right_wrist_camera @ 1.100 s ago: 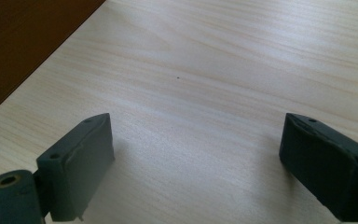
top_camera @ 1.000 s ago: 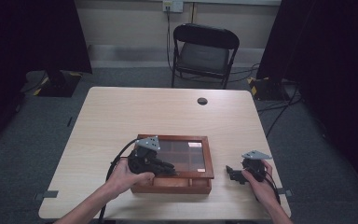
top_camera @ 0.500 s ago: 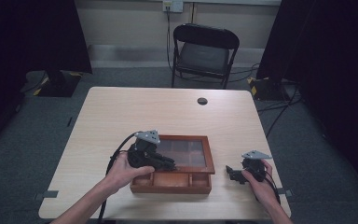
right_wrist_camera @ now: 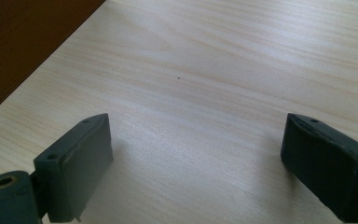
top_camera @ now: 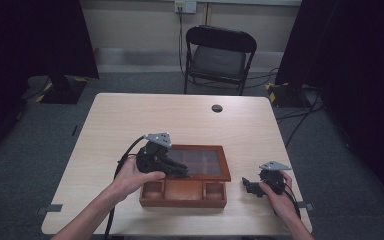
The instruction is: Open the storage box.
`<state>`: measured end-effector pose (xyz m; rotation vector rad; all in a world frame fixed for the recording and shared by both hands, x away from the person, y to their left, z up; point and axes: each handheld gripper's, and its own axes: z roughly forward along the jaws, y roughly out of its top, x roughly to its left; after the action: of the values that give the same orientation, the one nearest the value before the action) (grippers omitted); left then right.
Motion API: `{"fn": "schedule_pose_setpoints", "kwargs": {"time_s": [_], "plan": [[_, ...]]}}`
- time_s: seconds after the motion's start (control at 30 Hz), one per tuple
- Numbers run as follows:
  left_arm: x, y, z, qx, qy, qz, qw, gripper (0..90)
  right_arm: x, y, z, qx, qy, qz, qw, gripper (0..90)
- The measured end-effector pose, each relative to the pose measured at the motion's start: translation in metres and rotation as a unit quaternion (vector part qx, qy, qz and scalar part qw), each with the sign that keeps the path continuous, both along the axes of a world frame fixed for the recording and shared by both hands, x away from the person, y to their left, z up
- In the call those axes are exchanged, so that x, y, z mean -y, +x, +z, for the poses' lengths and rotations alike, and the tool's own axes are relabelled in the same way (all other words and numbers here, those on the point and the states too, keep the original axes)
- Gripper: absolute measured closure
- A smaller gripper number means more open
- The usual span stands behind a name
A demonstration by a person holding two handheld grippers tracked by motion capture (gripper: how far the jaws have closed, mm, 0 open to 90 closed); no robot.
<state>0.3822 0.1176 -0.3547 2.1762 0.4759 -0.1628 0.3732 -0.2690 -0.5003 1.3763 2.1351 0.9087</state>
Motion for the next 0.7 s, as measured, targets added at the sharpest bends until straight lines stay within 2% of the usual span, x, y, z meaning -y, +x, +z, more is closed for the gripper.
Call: {"fn": "schedule_pose_setpoints", "kwargs": {"time_s": [0.1, 0.27, 0.33, 0.5, 0.7], "plan": [[0.0, 0.001, 0.0, -0.004, -0.004, -0.001, 1.0, 81.0, 0.0, 0.0, 0.0, 0.0, 0.0, 0.0, 1.0, 8.2], [0.001, 0.003, 0.001, -0.006, 0.011, -0.009, 0.9999, 81.1, 0.0, 0.0, 0.0, 0.0, 0.0, 0.001, 1.0, 7.8], [0.002, 0.003, 0.0, -0.006, -0.001, -0.006, 1.0, 81.1, 0.0, 0.0, 0.0, 0.0, 0.001, 0.001, 1.0, 7.8], [0.003, 0.005, 0.005, -0.005, 0.006, -0.008, 0.9999, 81.2, 0.0, 0.001, 0.0, 0.0, 0.001, 0.001, 1.0, 7.7], [0.003, 0.01, 0.013, 0.001, 0.003, -0.001, 1.0, 81.2, 0.0, 0.001, 0.0, 0.0, 0.0, 0.002, 1.0, 7.7]]}}
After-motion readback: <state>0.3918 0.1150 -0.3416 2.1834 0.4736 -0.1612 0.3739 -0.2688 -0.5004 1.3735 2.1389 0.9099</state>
